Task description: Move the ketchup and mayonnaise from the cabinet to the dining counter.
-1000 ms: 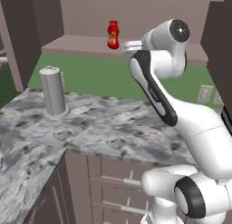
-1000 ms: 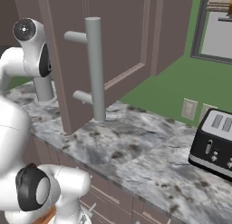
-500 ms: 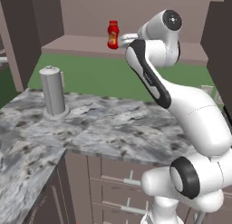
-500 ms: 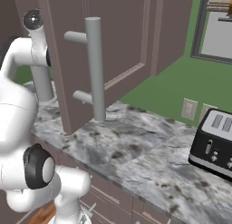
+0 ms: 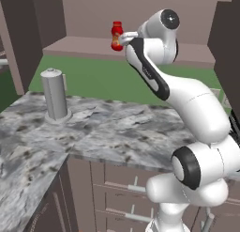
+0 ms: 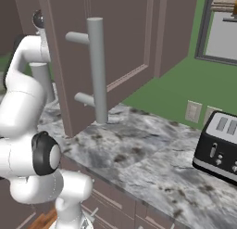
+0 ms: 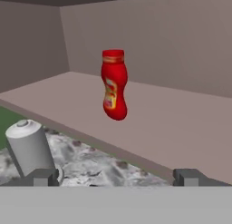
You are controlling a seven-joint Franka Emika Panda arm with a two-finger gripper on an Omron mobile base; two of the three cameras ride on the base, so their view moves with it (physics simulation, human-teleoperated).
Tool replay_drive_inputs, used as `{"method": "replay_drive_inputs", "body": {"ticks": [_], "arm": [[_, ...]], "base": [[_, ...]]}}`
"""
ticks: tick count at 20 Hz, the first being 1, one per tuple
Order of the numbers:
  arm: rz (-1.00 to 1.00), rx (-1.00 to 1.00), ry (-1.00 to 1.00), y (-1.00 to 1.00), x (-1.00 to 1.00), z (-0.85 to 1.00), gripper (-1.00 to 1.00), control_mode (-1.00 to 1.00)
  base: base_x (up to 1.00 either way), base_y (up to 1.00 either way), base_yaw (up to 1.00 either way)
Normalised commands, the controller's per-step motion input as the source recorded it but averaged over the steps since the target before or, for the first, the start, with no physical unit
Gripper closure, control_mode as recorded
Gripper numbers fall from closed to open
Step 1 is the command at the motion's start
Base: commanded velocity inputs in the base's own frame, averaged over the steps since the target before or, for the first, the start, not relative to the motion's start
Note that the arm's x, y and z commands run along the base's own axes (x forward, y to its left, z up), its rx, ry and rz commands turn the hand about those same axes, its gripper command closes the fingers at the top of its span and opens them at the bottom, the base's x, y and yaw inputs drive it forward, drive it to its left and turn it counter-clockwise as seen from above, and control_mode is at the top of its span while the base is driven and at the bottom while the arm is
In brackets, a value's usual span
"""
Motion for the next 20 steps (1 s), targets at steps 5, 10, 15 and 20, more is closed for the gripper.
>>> {"method": "replay_drive_inputs", "body": {"ticks": [5, 10, 15, 20], "arm": [[0.01, 0.00, 0.00, 0.07, 0.40, 0.00, -1.00, -1.00], [0.01, 0.00, 0.00, 0.02, 0.34, -0.02, -1.00, -1.00], [0.00, 0.00, 0.00, 0.06, 0.27, -0.07, -1.00, -1.00], [0.00, 0.00, 0.00, 0.02, 0.21, -0.04, -1.00, -1.00]], "base": [[0.00, 0.00, 0.00], [0.00, 0.00, 0.00], [0.00, 0.00, 0.00], [0.00, 0.00, 0.00]]}}
